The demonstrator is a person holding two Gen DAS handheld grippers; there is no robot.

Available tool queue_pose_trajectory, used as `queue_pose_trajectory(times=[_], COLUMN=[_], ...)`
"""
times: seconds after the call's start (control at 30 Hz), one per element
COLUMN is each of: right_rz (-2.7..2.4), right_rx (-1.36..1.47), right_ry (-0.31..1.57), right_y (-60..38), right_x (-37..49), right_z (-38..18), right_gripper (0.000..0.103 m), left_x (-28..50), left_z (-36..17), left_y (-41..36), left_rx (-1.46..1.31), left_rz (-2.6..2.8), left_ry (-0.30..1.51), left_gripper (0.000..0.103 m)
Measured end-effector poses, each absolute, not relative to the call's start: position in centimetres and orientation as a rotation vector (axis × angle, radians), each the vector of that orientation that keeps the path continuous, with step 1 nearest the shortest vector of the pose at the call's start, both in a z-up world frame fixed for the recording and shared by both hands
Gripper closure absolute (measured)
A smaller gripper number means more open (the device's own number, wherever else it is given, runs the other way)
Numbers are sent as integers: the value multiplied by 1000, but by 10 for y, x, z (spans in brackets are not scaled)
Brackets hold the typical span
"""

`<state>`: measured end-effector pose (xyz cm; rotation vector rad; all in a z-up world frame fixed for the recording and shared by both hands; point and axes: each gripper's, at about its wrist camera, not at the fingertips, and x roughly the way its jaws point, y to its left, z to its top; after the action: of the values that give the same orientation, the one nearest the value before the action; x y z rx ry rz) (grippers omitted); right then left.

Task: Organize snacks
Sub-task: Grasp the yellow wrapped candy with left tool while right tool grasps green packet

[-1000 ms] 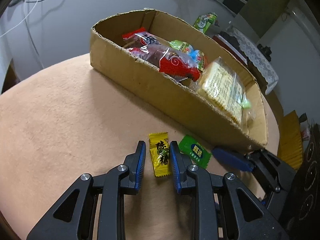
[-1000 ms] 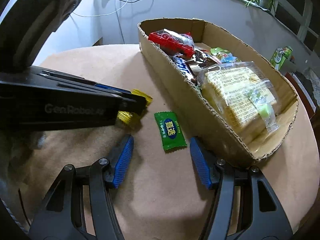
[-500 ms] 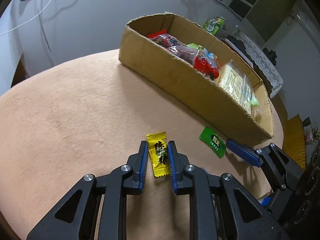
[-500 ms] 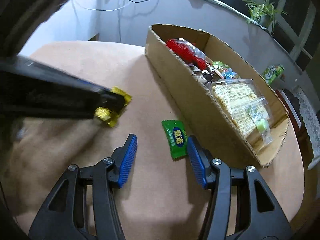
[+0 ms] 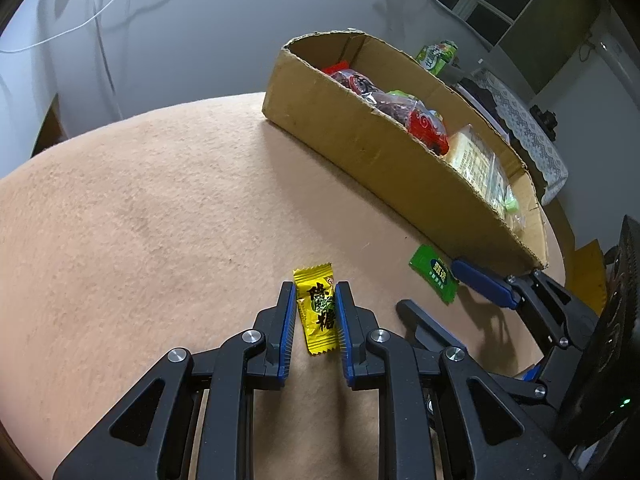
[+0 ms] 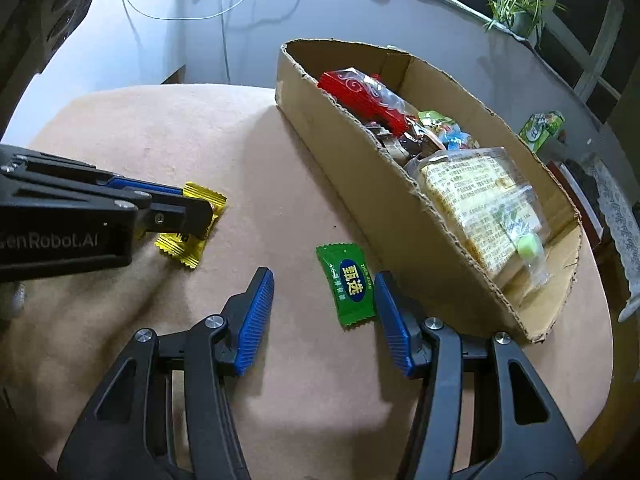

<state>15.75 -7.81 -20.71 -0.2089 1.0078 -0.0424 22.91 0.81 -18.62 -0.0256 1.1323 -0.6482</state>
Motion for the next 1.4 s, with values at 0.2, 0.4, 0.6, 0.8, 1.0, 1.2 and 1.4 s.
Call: queue_pose_trajectory(times=[0.2, 0.4, 0.6, 0.8, 1.0, 1.2, 1.4], right_rz=[-66, -30, 60, 71, 40, 78, 109], right_rx=[-170, -149, -100, 42, -17, -92, -57], right_ry=[1016, 1034, 1075, 1045, 1045, 1063, 1090], right_y=[-92, -93, -90, -101, -89, -79, -86], right_x=[165, 167, 169, 160, 172, 178, 183], right_z=[-207, -208, -206, -201, -209, -209, -203], right_gripper=[48, 53, 72, 72, 72, 80, 83], left_x=[229, 230, 229, 228, 228, 226, 223], left_z=[-187, -188, -187, -187, -188, -187, -184], left_y=[7, 7, 8, 11, 14, 14, 14], left_rx=[-30, -36, -37, -44, -61, -60, -86], left_rz=[-647, -646, -642, -640, -638, -623, -593], left_ry=[1135, 1136, 1135, 1135, 1135, 1136, 1144], left_gripper=[85, 85, 85, 85, 85, 86, 87])
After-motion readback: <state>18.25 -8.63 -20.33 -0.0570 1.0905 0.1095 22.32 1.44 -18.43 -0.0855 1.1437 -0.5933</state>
